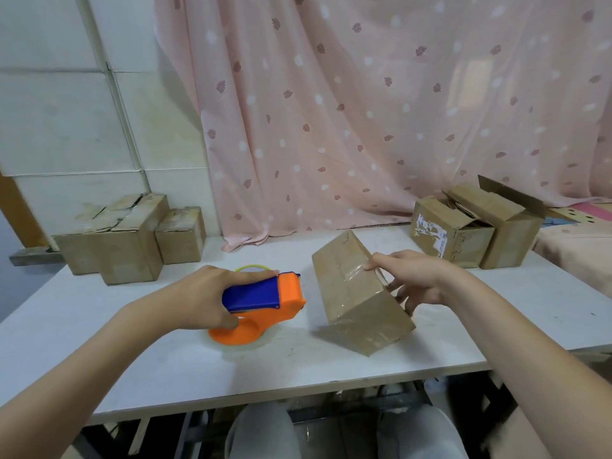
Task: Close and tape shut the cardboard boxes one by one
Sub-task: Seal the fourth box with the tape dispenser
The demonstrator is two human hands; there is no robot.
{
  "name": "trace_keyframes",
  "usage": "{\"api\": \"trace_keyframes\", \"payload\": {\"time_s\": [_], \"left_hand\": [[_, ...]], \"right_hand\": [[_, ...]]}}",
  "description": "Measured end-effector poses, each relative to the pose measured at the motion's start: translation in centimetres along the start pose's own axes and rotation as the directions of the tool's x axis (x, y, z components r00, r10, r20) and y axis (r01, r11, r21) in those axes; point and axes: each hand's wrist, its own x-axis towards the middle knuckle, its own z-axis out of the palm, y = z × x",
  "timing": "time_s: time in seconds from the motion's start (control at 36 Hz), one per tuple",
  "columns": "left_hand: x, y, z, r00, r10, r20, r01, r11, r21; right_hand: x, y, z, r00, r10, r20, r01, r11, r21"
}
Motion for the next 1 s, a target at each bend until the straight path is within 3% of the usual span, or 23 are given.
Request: {"api": "trace_keyframes", "payload": {"time_s": [0.25, 0.39, 0.44, 0.5, 0.56, 0.61, 0.72, 1.0], "left_hand": [[1.3, 1.5, 0.1, 0.998, 0.045, 0.055, -0.043, 0.999, -0.032], [2.5, 2.8, 0.7, 0.995, 0.088, 0.053, -0.087, 0.996, -0.02], [3.1, 2.7, 1.1, 0.995, 0.081, 0.059, -0.08, 0.997, -0.025], [3.6, 2.6, 1.2, 0.995, 0.075, 0.069, -0.073, 0.997, -0.035], [3.9, 2.6, 1.4, 0.994, 0.08, 0.07, -0.078, 0.996, -0.035], [4.2, 2.8, 1.5, 0.995, 0.081, 0.063, -0.079, 0.996, -0.03], [4.7, 3.3, 1.4, 0.996, 0.064, 0.059, -0.063, 0.998, -0.018], [3.1, 2.4, 0.1, 0.998, 0.014, 0.069, -0.011, 0.999, -0.039]], "right_hand": [[0.8, 3.1, 1.4, 0.999, -0.038, 0.021, 0.03, 0.958, 0.287], [0.8, 3.5, 1.2, 0.999, -0.042, -0.018, 0.045, 0.97, 0.24], [0.6, 3.4, 1.3, 0.99, -0.107, -0.088, 0.119, 0.983, 0.142], [0.1, 3.1, 1.7, 0.936, -0.28, -0.214, 0.243, 0.953, -0.183], [-0.8, 2.6, 2.5, 0.818, -0.515, -0.256, 0.3, 0.762, -0.573], [-1.5, 2.2, 3.5, 0.758, -0.64, -0.127, 0.359, 0.572, -0.738], [-1.0, 1.9, 5.0, 0.793, -0.608, 0.029, 0.337, 0.398, -0.853], [-0.7, 2.5, 5.7, 0.801, -0.597, -0.033, 0.229, 0.357, -0.906]]}}
